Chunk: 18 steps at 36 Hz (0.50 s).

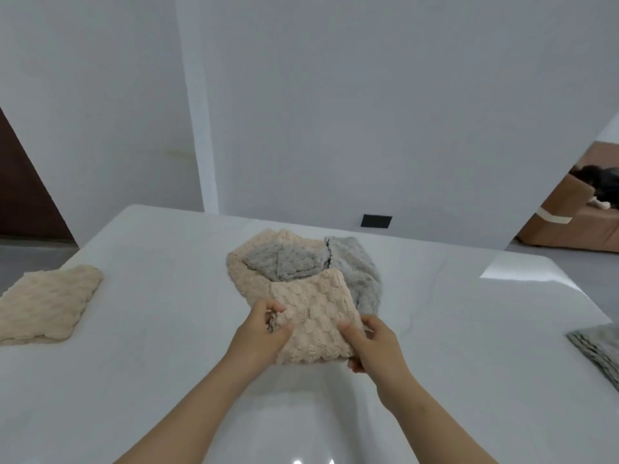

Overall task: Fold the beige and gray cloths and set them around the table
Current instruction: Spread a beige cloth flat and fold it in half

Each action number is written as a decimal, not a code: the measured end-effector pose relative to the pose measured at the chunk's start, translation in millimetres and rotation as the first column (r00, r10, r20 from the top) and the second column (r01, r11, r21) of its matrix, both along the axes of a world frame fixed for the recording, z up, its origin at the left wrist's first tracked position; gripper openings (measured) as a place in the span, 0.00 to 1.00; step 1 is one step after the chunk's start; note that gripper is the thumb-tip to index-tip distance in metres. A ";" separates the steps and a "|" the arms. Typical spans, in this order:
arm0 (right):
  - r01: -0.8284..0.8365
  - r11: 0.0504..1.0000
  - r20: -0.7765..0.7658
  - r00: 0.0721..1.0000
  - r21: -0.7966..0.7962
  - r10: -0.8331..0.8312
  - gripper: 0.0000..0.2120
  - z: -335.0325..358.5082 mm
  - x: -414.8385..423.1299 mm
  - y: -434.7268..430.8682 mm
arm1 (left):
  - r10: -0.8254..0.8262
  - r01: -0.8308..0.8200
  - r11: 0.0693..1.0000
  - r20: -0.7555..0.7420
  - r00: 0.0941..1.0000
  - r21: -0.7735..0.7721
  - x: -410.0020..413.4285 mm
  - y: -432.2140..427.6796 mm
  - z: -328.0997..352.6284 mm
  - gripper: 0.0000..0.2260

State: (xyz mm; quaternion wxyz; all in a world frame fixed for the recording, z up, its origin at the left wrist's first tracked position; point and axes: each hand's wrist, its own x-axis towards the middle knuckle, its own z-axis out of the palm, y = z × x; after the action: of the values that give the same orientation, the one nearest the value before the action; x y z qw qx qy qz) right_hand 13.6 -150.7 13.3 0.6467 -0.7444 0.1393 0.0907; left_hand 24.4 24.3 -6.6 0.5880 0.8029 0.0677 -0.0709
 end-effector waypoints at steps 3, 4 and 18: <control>0.047 0.999 0.006 0.999 -0.017 -0.047 0.07 4.2 6.6 -26.8 | -0.050 0.049 0.998 0.019 0.999 0.030 13.8 -27.5 11.8 0.09; 0.061 0.998 0.008 0.998 -0.028 -0.061 0.06 4.1 8.7 -37.4 | -0.073 0.072 0.997 0.022 0.997 0.036 18.0 -37.7 14.2 0.10; 0.083 0.996 -0.006 0.996 0.015 -0.083 0.04 -15.4 87.7 -209.5 | -0.136 0.130 0.983 0.032 0.990 0.133 103.1 -212.4 -2.5 0.10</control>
State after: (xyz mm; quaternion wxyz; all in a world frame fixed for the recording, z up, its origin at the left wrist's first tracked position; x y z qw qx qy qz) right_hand 101.3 -360.2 -2.1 0.6553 -0.7326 0.1713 0.0668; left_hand 127.5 -188.0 -9.1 0.5295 0.8436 0.0063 -0.0890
